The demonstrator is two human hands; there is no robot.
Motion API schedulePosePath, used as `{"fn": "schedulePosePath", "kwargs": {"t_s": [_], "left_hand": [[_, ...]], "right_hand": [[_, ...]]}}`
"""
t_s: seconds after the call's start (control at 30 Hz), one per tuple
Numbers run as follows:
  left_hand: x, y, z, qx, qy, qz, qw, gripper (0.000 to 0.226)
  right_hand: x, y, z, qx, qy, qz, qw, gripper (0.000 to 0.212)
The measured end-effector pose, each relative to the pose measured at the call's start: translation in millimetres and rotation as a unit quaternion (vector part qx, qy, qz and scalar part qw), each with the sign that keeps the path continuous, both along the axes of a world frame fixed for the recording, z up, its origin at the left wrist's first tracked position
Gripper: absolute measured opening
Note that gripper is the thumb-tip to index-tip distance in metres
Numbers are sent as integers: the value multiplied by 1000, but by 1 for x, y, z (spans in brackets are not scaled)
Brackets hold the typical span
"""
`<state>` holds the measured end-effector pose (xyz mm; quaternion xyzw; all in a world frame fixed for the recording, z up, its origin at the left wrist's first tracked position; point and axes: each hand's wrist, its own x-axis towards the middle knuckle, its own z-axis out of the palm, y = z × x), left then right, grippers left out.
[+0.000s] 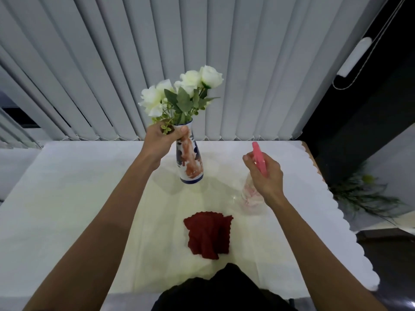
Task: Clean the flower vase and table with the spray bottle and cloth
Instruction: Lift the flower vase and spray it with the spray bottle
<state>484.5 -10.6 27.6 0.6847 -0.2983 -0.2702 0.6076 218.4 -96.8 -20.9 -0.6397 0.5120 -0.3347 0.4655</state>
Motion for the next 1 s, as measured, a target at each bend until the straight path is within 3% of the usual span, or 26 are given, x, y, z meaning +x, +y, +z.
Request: {"fn": "schedulePosePath", "kwargs": {"t_s": [0.13,0.27,0.5,0.57,0.67,0.77,0.87,0.93,1.0], "left_hand": [[-9,6,-20,15,7,1,1000,19],[-14,10,-30,14,20,-2,1000,16],[-21,12,-37,14,30,16,999,21],[-22,14,-39,13,31,21,999,24],[-22,18,-43,17,33,29,999,25],[-24,25,-46,23,33,40,998,26],[-27,35,-49,30,26,54,998,28],[-29,43,-52,33,25,68,997,30],[-31,53,-54,37,32,82,995,30]], "right_hand": [[-4,-5,-20,-14,-16,-53,998,23],[-10,-5,-29,-13,-3,-46,999,33],[-37,15,-64,54,153,14,987,95],[-43,26,-72,81,203,8,976,86],[-46,43,-81,118,269,3,956,51],[-35,62,-84,142,302,93,938,44],[-12,84,-86,77,277,183,940,29],[6,99,-92,19,276,268,923,35],[19,111,-105,-23,315,373,872,56]]}}
